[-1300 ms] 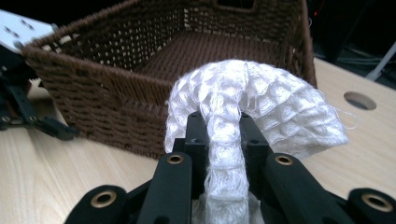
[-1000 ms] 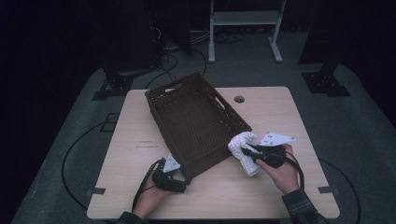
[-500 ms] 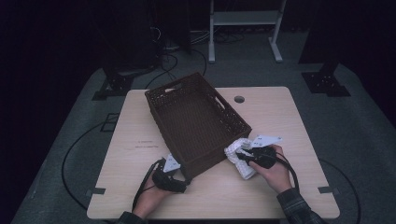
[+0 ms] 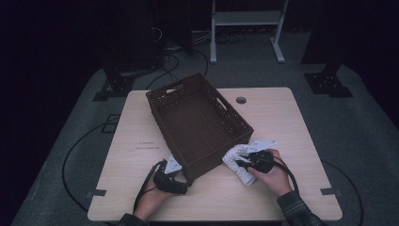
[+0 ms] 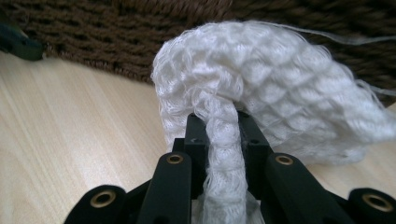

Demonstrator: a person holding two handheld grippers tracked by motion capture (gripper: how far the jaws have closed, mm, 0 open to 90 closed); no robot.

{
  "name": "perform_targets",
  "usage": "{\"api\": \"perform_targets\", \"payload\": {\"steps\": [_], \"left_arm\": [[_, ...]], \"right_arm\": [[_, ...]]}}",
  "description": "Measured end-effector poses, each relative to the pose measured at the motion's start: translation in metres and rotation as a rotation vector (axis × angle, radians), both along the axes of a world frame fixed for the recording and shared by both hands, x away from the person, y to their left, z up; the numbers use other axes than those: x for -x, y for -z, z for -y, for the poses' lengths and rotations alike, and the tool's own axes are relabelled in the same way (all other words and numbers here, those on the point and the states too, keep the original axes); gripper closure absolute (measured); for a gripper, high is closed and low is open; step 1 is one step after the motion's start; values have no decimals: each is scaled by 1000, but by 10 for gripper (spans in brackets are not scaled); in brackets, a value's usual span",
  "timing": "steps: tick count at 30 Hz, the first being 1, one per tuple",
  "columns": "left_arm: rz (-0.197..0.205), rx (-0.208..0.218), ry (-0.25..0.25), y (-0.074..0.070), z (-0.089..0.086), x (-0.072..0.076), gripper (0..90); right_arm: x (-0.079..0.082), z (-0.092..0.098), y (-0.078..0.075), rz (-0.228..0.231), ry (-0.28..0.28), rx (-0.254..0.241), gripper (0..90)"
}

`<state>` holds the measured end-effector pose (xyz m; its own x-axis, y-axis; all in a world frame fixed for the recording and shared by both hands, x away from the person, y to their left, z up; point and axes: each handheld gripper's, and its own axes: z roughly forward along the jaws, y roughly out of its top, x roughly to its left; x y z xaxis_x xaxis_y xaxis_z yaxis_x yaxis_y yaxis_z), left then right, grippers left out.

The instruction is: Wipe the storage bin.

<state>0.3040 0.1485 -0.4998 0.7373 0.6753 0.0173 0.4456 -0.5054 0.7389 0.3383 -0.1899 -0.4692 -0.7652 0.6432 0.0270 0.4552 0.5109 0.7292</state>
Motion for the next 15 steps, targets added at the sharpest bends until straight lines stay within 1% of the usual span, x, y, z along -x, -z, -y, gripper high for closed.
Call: {"api": "perform_targets", "payload": {"steps": [3,6,11,15], "left_arm": [[0,0,0,0,0,0,138],[0,0,0,0,0,0,138],[2,2,-1,0,0,0,138],[2,2,0,0,0,0,138]], "right_arm": [[1,-3,2,0,-9,18,771],[2,-4,2,0,-7,14,770],[6,-3,-4,27,-13,-8,772],[10,-1,-12,52,-11,-43,772]]}}
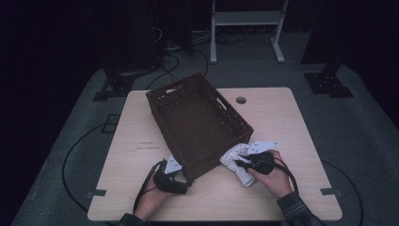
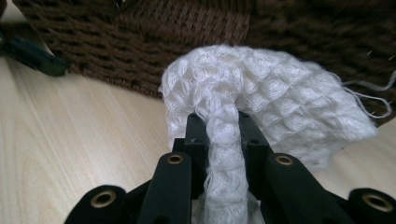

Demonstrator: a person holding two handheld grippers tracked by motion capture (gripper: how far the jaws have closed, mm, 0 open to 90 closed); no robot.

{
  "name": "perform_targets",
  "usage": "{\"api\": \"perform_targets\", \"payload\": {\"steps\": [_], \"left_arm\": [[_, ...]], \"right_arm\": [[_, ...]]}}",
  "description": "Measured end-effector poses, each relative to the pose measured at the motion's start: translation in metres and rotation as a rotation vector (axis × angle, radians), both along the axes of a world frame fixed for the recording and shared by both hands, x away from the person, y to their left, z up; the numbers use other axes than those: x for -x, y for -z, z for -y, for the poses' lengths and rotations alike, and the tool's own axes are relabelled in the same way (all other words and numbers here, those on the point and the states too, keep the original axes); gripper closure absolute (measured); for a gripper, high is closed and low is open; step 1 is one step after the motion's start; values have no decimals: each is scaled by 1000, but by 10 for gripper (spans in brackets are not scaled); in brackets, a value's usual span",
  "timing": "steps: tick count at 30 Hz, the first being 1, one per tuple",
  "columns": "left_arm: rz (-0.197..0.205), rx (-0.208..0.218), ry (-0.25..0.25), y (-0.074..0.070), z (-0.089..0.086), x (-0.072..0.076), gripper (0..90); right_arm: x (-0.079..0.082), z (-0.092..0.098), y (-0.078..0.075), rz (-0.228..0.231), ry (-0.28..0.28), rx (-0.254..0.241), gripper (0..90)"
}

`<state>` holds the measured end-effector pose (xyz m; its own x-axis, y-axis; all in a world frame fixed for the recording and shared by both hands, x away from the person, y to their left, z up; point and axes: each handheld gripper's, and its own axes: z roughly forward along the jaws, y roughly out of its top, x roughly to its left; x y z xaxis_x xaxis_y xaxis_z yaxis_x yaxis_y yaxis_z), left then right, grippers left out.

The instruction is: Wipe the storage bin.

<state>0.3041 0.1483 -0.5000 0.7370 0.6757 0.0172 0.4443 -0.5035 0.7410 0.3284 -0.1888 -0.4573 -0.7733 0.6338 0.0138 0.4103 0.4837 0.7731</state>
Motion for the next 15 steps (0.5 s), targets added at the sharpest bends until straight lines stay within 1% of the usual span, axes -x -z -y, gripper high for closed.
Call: {"api": "perform_targets", "payload": {"steps": [4,8,10,15], "left_arm": [[0,0,0,0,0,0,138],[0,2,-1,0,0,0,138],[0,3,-2,0,0,0,138],[0,3,-2,0,0,0,138]], "right_arm": [[4,3,-10,30,7,-26,772],[6,6,-21,65,1,-68,772],[7,6,-25,81,-2,-76,772],[10,7,-32,96,-4,-86,773]]}}
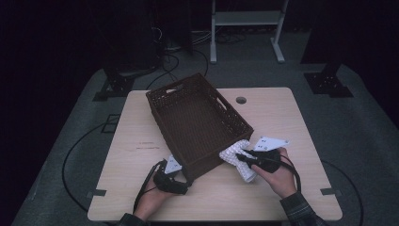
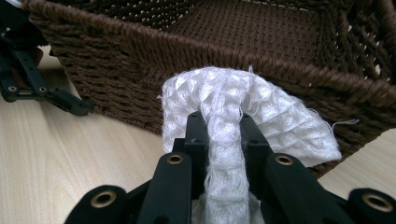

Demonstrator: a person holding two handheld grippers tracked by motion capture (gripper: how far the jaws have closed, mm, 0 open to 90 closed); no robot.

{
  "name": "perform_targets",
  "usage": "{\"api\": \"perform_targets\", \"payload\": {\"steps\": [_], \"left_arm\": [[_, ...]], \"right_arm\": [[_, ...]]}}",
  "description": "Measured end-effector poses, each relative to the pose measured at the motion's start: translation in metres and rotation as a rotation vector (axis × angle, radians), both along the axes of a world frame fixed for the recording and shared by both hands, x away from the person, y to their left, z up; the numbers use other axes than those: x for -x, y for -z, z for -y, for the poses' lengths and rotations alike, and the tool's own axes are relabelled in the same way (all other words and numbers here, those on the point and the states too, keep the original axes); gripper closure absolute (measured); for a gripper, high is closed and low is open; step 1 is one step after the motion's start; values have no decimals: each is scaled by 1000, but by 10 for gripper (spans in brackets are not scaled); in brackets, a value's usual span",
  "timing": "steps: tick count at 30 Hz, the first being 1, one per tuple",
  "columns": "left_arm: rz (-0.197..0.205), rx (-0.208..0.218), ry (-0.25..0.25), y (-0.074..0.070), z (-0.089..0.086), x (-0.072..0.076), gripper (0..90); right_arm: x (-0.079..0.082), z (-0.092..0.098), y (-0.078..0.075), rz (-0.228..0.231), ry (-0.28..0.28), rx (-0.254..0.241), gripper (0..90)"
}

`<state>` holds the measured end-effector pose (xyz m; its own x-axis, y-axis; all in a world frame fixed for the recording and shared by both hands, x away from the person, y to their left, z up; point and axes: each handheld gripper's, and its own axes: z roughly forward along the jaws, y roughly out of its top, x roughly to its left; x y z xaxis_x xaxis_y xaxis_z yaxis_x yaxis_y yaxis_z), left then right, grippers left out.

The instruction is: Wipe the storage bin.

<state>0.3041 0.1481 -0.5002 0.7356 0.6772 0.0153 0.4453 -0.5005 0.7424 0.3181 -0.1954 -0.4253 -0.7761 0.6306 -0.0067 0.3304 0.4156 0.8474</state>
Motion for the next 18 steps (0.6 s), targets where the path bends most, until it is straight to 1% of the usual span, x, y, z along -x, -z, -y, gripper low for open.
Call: {"api": "perform_targets", "payload": {"steps": [7,9,11,14,18], "left_arm": [[-1,-2,2,0,0,0,138],[-1,-1,1,0,0,0,138],[-1,-1,1,0,0,0,138],[-1,-5,4,0,0,0,138],[-2,-7,5,0,0,0,138]], "right_arm": [[4,1,-11,37,-8,-28,771],[5,2,-14,38,-13,-45,772],[5,2,-15,41,-15,-47,772],[7,3,-19,49,-16,-66,772],[10,5,-26,70,-21,-100,771]]}}
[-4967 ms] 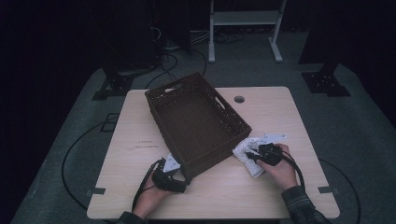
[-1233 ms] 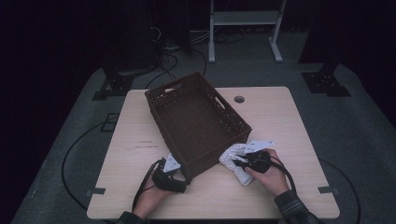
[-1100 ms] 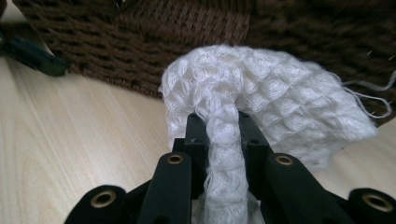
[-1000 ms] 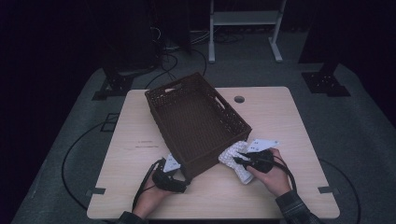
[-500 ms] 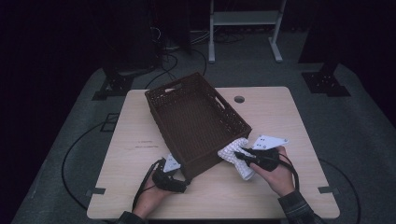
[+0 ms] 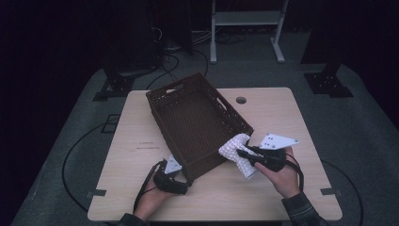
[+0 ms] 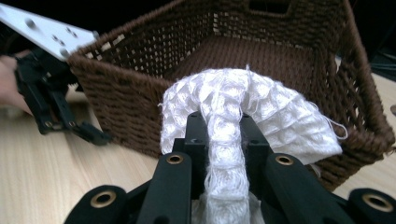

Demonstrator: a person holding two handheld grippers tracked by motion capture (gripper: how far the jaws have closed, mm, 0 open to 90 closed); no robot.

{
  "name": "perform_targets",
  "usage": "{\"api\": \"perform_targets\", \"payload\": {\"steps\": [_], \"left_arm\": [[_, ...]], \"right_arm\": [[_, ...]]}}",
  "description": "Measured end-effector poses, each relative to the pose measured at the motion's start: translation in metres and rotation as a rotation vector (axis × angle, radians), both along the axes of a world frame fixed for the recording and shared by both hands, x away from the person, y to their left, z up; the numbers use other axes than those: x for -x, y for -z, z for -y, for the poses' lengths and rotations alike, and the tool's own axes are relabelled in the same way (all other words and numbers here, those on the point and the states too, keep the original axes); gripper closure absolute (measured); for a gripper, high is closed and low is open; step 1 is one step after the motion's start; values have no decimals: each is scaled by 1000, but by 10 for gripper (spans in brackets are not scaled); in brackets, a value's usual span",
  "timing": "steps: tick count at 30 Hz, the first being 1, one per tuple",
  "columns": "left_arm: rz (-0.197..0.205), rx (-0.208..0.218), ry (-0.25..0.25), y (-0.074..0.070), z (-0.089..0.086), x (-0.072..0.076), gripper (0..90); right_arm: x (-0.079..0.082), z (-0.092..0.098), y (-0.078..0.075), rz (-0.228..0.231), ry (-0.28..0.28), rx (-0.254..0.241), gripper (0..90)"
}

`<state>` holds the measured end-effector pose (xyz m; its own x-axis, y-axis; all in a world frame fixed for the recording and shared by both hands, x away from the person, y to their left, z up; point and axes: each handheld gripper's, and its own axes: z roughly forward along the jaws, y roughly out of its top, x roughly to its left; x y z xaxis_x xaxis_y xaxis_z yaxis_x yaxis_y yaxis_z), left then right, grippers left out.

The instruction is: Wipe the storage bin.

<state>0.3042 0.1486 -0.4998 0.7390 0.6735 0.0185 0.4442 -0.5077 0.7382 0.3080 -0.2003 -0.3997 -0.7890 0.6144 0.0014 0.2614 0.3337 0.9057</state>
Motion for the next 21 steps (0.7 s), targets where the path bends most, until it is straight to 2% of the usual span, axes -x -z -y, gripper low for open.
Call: {"api": "perform_targets", "payload": {"steps": [4,7,21], "left_arm": [[0,0,0,0,0,0,138],[0,0,0,0,0,0,138],[2,7,-4,0,0,0,138]], "right_arm": [[3,-1,-5,-3,-6,-12,771],[1,-4,-1,-4,-19,-2,772],[-9,-26,32,-109,-46,72,772]]}}
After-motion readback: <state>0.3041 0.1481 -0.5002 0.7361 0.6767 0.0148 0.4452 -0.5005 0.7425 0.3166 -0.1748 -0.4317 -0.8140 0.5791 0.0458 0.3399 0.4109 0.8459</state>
